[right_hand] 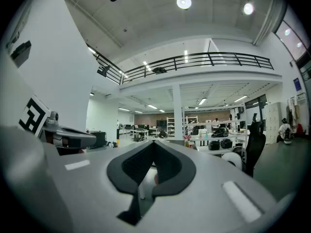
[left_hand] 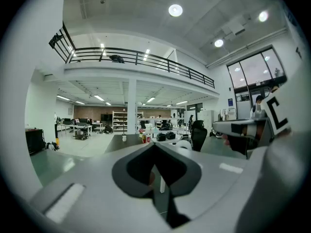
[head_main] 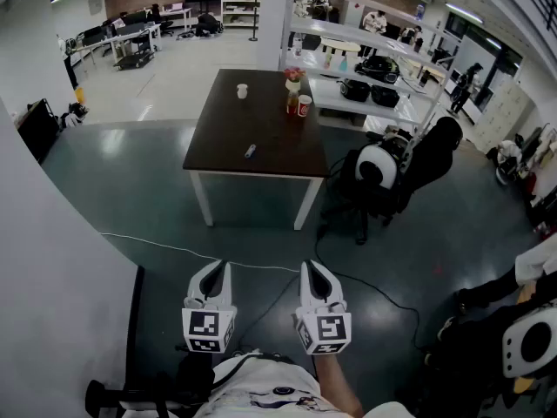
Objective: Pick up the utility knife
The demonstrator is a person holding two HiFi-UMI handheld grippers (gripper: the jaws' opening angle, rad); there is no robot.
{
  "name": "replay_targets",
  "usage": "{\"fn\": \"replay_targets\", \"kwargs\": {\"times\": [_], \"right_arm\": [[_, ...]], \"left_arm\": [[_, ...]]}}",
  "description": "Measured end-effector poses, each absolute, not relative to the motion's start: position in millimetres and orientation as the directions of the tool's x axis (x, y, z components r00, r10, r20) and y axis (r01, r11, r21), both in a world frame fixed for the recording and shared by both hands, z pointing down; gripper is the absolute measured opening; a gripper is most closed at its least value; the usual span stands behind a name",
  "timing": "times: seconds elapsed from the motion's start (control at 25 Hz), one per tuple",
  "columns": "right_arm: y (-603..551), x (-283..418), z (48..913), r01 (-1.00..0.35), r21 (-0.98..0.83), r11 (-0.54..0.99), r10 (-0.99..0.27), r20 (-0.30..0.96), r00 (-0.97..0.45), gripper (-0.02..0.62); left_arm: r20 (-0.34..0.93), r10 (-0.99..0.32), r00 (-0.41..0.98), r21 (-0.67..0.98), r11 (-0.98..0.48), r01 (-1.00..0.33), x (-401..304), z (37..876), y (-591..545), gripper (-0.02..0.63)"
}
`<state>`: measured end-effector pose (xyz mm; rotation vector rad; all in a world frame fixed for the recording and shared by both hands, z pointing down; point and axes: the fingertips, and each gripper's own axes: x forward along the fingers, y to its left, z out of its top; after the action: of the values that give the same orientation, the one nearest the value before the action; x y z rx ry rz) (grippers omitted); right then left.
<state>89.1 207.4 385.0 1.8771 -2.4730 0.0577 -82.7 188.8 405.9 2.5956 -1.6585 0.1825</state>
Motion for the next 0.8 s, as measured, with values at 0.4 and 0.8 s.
{"fn": "replay_targets", "kwargs": {"times": [0.4,0.8], "right_arm": [[204,86,382,-0.962,0.001,0.275,-0.961,0.04,-0.274,-0.001],[204,77,387,-0.963,-0.013,0.27,-0.962,0.036,-0.27,0.0]], "left_arm": [[0.137,-0.9,0.415,0.012,-0.417,-0.909,-85,410,186,-0.003],[0.169,-0.892,0.418,0.04,-0.418,-0.908,-97,424,191,-0.003]]}}
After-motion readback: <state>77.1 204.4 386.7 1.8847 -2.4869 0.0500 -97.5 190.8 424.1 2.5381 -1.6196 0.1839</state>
